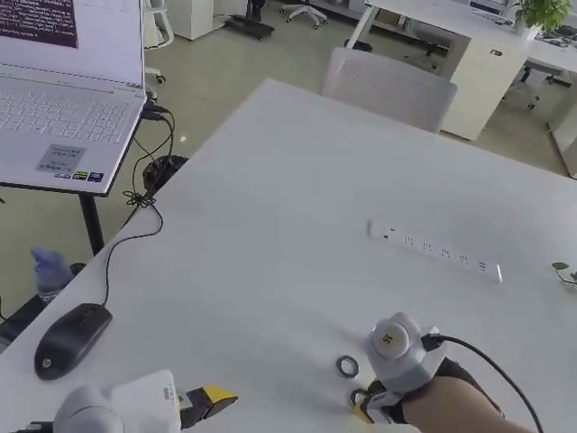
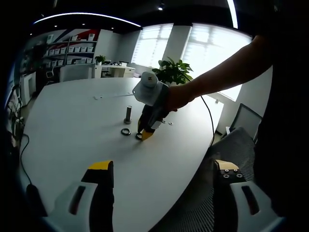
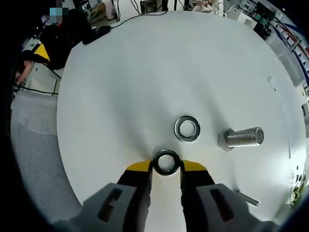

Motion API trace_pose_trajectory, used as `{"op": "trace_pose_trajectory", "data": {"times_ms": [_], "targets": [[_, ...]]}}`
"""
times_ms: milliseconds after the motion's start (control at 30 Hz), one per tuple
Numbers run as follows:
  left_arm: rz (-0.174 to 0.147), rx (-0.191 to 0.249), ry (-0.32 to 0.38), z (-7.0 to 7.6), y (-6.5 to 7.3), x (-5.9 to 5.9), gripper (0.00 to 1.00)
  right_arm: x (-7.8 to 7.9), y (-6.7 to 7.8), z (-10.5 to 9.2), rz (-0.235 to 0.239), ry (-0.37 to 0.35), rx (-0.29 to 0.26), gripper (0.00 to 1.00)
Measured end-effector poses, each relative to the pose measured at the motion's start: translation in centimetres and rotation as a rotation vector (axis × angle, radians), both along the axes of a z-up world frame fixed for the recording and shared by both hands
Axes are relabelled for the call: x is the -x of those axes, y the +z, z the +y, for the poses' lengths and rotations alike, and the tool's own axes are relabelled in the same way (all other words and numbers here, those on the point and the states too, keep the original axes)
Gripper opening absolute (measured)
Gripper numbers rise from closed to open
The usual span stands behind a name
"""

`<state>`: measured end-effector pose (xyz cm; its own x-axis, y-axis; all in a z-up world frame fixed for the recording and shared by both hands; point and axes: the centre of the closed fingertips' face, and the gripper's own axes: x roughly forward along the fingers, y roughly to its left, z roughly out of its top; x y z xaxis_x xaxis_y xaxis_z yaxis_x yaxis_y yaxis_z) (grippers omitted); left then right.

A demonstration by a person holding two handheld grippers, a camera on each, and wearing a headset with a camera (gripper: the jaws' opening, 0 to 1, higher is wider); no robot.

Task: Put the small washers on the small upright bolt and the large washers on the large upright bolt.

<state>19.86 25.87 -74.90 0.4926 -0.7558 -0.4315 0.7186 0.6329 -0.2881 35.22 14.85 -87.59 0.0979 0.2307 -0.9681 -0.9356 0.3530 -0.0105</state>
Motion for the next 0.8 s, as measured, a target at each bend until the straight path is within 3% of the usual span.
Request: {"op": "trace_pose_trajectory", "data": {"times_ms": [167, 300, 400, 800], "targets": [[0.004, 0.005, 0.004, 0.3, -0.08, 0.16, 0.83, -0.15, -0.01, -0.06, 0.017, 0.038, 0.019, 0.22], [0.004, 0.012, 0.01, 0.51, -0.06, 0.28, 0.83, -0.09, -0.1, 0.04, 0.038, 0.101, 0.077, 0.21], [0.006, 0.008, 0.008, 0.54, -0.18, 0.38, 0.83, 0.0, -0.06, 0.1, 0.043, 0.103, 0.094, 0.2], [0.015, 0.011, 0.007, 0.45, -0.33, 0.75, 0.81, 0.1, -0.06, 0.05, 0.039, 0.114, 0.085, 0.2]]}}
